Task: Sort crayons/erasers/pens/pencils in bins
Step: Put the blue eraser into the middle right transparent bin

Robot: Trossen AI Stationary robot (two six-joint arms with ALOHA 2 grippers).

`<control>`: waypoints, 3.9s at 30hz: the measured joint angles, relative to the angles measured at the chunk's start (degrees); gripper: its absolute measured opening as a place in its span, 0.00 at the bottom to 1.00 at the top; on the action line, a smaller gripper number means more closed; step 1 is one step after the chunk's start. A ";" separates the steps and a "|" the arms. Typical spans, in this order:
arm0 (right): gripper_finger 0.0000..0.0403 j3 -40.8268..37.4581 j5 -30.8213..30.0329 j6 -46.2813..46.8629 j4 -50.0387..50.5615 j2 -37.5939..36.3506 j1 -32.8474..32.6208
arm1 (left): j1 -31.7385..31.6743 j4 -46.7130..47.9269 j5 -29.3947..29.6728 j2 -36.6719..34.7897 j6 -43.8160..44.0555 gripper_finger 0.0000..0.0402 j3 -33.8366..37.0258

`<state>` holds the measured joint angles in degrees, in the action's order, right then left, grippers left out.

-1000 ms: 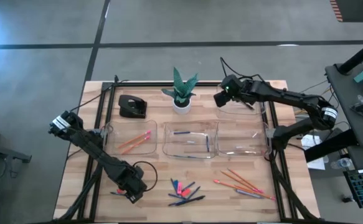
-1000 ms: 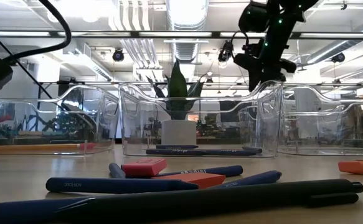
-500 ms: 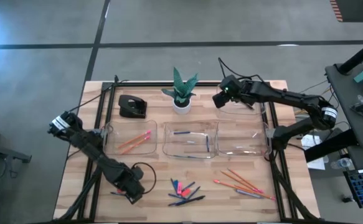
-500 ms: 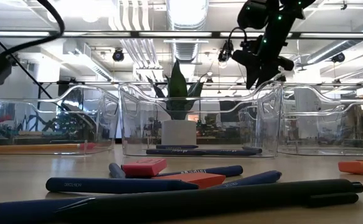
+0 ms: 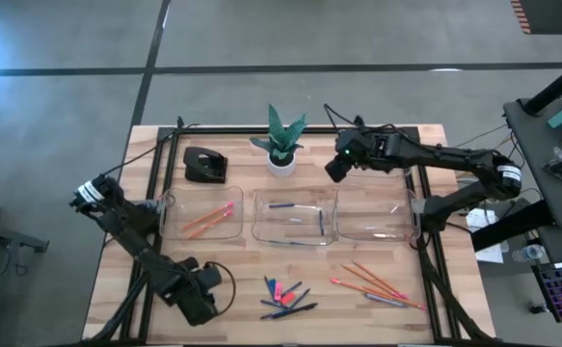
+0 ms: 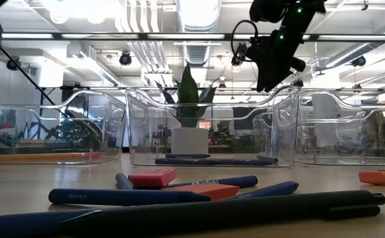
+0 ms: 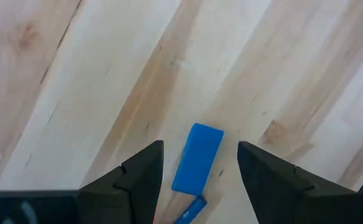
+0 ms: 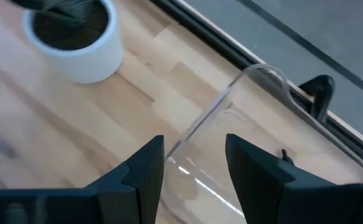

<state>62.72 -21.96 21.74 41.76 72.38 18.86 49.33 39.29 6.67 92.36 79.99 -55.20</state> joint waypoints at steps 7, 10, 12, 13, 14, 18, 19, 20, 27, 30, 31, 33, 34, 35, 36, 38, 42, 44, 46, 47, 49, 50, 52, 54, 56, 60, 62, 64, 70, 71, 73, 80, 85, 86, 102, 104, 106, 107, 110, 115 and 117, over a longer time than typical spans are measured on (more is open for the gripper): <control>0.40 0.00 0.04 -0.76 0.02 0.00 -4.32 | 4.14 -1.11 3.19 0.09 -3.12 0.48 0.88; 0.40 0.00 0.07 -0.76 0.00 0.00 -6.05 | 5.87 -1.12 6.00 0.09 -4.86 0.48 1.00; 0.40 0.00 0.07 -0.74 -0.02 0.00 -6.97 | 6.46 -1.19 8.21 0.24 -6.23 0.48 1.02; 0.40 0.00 0.07 -0.74 -0.02 0.00 -7.36 | 6.70 -1.22 9.10 0.28 -7.16 0.48 1.10; 0.40 0.00 0.07 -0.74 -0.02 0.00 -7.74 | 6.81 -1.20 9.41 0.32 -7.99 0.48 1.11; 0.40 0.00 0.07 0.95 -0.02 0.00 -8.95 | 7.14 -2.44 9.52 1.08 -11.14 0.48 1.11; 0.40 -0.02 0.05 0.98 -0.02 0.00 -9.19 | 7.29 -3.17 9.49 1.46 -12.37 0.48 1.11; 0.40 -0.02 0.07 0.99 -0.02 0.00 -9.43 | 7.41 -3.74 9.53 1.94 -13.56 0.48 1.10; 0.40 -0.02 0.05 1.22 -0.04 0.00 -10.02 | 7.55 -3.02 9.22 8.07 -16.24 0.48 0.37; 0.40 -0.02 0.04 1.22 -0.05 0.00 -10.02 | 7.49 -2.70 7.79 9.73 -14.44 0.48 0.03; 0.40 -0.02 0.04 1.22 -0.05 0.00 -10.02 | 7.44 -2.64 7.20 9.89 -14.14 0.48 -0.04; 0.40 -0.02 0.04 1.22 -0.07 0.00 -10.02 | 7.40 -2.42 6.80 9.99 -13.79 0.47 -0.34; 0.40 -0.02 0.04 1.22 -0.07 0.00 -10.02 | 7.42 -2.42 6.79 9.83 -13.35 0.46 -0.40; 0.40 -0.02 0.04 1.22 -0.08 0.00 -10.02 | 7.42 -2.51 6.71 9.65 -13.04 0.44 -0.42; 0.40 -0.02 0.04 1.22 -0.08 0.00 -10.02 | 7.42 -2.64 6.53 9.42 -12.96 0.41 -0.44; 0.40 -0.02 0.04 1.23 -0.09 0.00 -10.02 | 7.42 -2.93 6.39 8.81 -12.95 0.34 -0.46; 0.40 -0.02 0.06 1.75 -0.11 0.00 -10.13 | 7.40 -3.56 7.84 7.72 -13.11 0.19 -0.50; 0.40 -0.02 0.08 1.75 -0.11 0.00 -10.43 | 7.37 -3.58 8.70 6.89 -13.18 0.13 -0.44; 0.40 -0.02 0.10 1.70 -0.15 0.00 -10.74 | 7.33 -3.57 9.04 5.93 -13.11 0.08 -0.34; 0.40 -0.03 0.11 1.70 -0.16 -0.07 -10.87 | 7.29 -3.50 9.49 5.42 -13.11 0.07 -0.26; 0.40 -0.07 0.11 1.70 -0.41 -0.34 -11.35 | 7.10 -3.04 11.54 4.15 -12.96 0.06 -0.07; 0.40 -0.07 0.10 1.70 -0.57 -0.64 -11.69 | 7.04 -3.14 12.69 3.30 -12.87 0.06 -0.07; 0.40 -0.07 0.11 1.68 -0.64 -1.23 -12.48 | 7.06 -3.31 15.52 1.72 -12.85 0.06 -0.17; 0.40 -0.07 0.11 1.68 -0.75 -1.96 -13.44 | 7.03 -3.31 18.09 0.71 -12.92 0.06 -0.17; 0.40 -0.07 0.11 1.68 -1.32 -2.64 -14.80 | 6.71 -3.38 20.83 -0.50 -13.07 0.06 -0.17; 0.40 -0.07 0.11 0.88 -5.91 -3.17 -19.42 | 5.97 -4.84 28.83 -2.73 -13.69 0.06 -0.15; 0.40 -0.09 0.12 -0.27 -9.69 -3.01 -22.31 | 5.61 -6.47 33.23 -3.53 -15.60 0.06 -0.15; 0.40 -0.50 0.24 -0.95 -14.06 -2.95 -25.45 | 5.14 -10.18 37.42 -4.09 -19.54 0.06 -0.15; 0.40 -2.80 1.22 7.11 -27.41 -2.95 -34.06 | 3.89 -27.03 50.54 -3.91 -42.56 0.06 0.22; 0.40 -3.32 1.25 9.22 -29.22 -2.95 -35.28 | 3.71 -29.43 52.43 -3.89 -46.68 0.06 0.32; 0.40 -4.54 1.37 13.09 -32.57 -2.95 -37.38 | 2.93 -33.77 54.57 -3.89 -53.74 0.06 0.37; 0.40 -5.99 1.19 24.31 -37.35 -1.15 -42.21 | -1.44 -41.99 55.59 -3.89 -64.09 0.06 0.37; 0.40 -6.03 1.35 26.87 -43.41 4.32 -43.31 | -3.73 -41.90 55.57 -3.87 -63.36 0.06 0.42; 0.40 -6.03 1.37 27.33 -45.24 5.37 -43.27 | -3.93 -41.87 55.52 -3.87 -62.67 0.06 0.43; 0.40 0.35 8.58 35.53 -49.34 15.44 -42.85 | -3.97 -41.82 46.50 -3.87 -56.12 0.06 2.19; 0.40 1.24 8.90 33.62 -48.37 15.27 -42.88 | -3.97 -41.77 39.92 -3.87 -53.99 0.06 2.21; 0.40 2.09 8.90 31.18 -46.51 15.17 -43.28 | -3.92 -42.02 35.15 -3.21 -50.31 0.06 2.21; 0.40 2.43 8.87 29.87 -45.38 15.18 -43.58 | -3.88 -41.82 33.46 -2.74 -48.59 0.06 2.21; 0.40 3.38 8.96 24.99 -44.90 16.69 -44.89 | -3.17 -41.29 30.01 -1.39 -43.38 0.06 2.34; 0.40 5.59 12.54 8.13 -42.96 20.36 -46.41 | -1.49 -41.23 21.62 -0.81 -33.24 0.06 2.34; 0.40 6.91 12.95 2.51 -41.33 22.11 -46.52 | -0.61 -41.29 21.00 -0.96 -29.83 0.06 2.34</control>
<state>69.63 -9.00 24.25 0.43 94.49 -27.66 48.72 -2.00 27.67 91.40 50.16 -52.86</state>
